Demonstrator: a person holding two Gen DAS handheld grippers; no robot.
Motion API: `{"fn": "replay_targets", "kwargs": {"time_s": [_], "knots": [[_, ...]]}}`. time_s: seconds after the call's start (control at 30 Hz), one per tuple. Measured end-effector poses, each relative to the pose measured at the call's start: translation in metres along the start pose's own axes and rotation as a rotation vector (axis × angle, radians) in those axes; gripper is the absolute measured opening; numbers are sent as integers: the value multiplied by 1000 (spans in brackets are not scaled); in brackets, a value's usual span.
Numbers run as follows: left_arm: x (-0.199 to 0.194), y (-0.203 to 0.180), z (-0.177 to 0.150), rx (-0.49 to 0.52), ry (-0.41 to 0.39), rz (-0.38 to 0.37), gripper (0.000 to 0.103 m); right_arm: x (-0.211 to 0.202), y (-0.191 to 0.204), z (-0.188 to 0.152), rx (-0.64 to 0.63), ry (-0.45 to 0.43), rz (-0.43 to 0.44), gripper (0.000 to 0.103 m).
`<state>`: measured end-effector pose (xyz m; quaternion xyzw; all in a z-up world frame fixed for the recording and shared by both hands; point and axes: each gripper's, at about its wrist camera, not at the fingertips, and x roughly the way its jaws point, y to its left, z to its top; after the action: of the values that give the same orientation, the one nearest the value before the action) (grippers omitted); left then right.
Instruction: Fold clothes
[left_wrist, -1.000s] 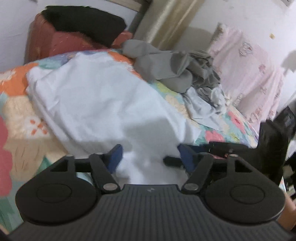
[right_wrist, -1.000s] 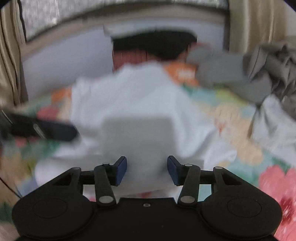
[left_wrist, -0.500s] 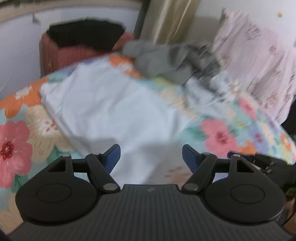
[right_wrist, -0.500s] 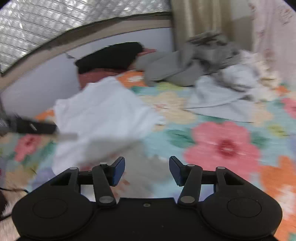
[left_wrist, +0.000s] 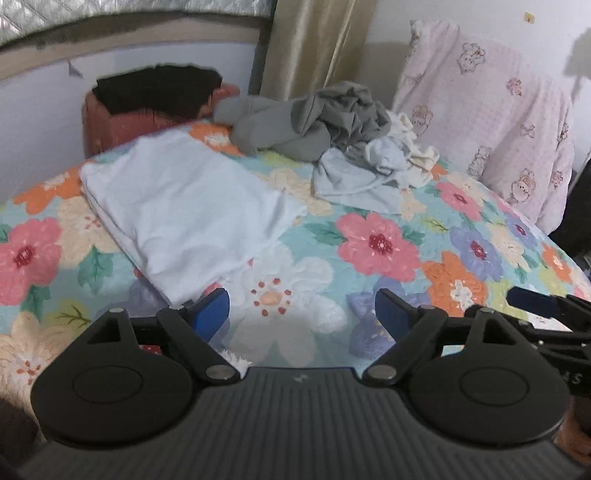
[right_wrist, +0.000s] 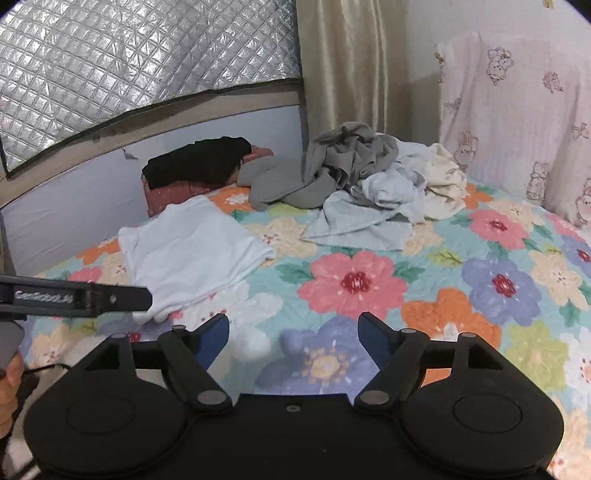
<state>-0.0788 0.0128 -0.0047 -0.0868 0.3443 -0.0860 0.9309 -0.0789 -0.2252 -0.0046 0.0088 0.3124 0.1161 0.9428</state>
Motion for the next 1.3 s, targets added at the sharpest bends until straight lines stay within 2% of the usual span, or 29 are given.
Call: {"fn": "replay_targets", "kwargs": {"time_s": [0.17,0.23,0.3,0.4,0.67,1.03,1.3], "knots": [[-3,-25,-26,96,-144,30,89,-14,-4,-19,65,18,-68,81],[5,-28,-37,114,-121,19,89,-15,-7,-24,98,49,-119,81],[9,-32,-41,128,-95,42,89,-18,-7,-30,91,60,-149,81],[6,-39,-42,165,-112,47,89,-23,-9,-39,81,55,-171,81],[8,-55,-51,262,-96,33,89,-33,-19,-52,128,50,-192,81],[11,-45,-50,201,-77,-39,90,-36,-19,-52,135,31,-210,81],[15,-55,-52,261,-82,35,90,-30,-17,-54,141,46,-236,81]]}}
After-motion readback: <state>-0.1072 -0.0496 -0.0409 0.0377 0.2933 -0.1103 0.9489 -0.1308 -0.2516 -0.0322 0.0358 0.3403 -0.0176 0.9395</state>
